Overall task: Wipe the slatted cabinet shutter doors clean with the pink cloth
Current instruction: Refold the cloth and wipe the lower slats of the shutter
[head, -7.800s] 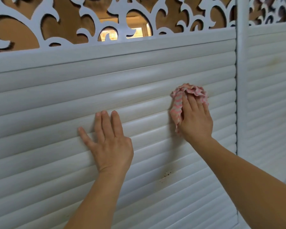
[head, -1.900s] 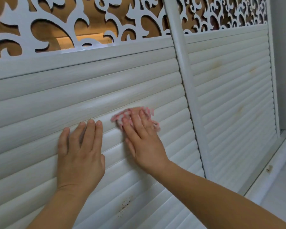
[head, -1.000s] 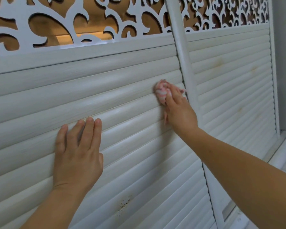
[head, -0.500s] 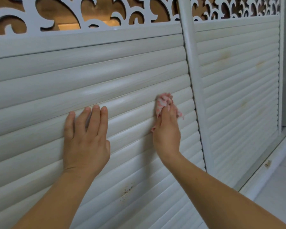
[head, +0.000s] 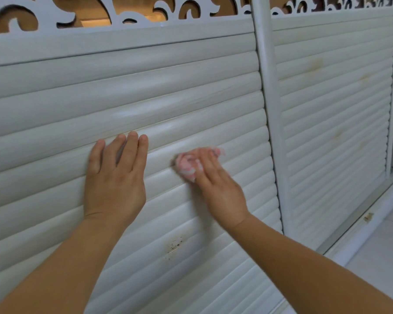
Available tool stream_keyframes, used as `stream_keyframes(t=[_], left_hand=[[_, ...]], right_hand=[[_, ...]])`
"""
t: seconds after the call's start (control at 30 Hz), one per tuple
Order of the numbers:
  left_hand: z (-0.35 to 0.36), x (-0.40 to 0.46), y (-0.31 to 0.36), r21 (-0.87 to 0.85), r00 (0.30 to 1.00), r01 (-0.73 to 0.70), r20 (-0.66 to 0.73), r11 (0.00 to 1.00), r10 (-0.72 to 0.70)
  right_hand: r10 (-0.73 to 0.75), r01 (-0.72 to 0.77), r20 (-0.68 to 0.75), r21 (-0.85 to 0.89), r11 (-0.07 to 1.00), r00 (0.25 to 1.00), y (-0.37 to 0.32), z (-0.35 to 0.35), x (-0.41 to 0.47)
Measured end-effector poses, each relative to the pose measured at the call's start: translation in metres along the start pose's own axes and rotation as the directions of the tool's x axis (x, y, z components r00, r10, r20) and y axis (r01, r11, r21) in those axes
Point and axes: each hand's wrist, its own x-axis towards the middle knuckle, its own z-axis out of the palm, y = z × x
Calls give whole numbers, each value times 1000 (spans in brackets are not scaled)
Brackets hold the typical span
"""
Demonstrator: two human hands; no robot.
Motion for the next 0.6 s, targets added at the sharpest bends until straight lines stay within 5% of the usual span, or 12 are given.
stream_keyframes(t=[0.17,0.3,0.43,0.6], left_hand=[[1,-1,0,-6,1000,-3,1,1000,3],[1,-3,1,-16,1000,-1,6,1000,1],[1,-2,3,-33,999,6,33,999,-4],[-4,-4,2,-65,996,3,91,998,3]], right_hand=[[328,-328,23,-8,945,944,66,-4,12],[660,-670,126,53,741,740,94,-17,24],[792,-798,104,119,590,601,72,-16,31],[744,-755,131,128,643,655,14,-19,13]])
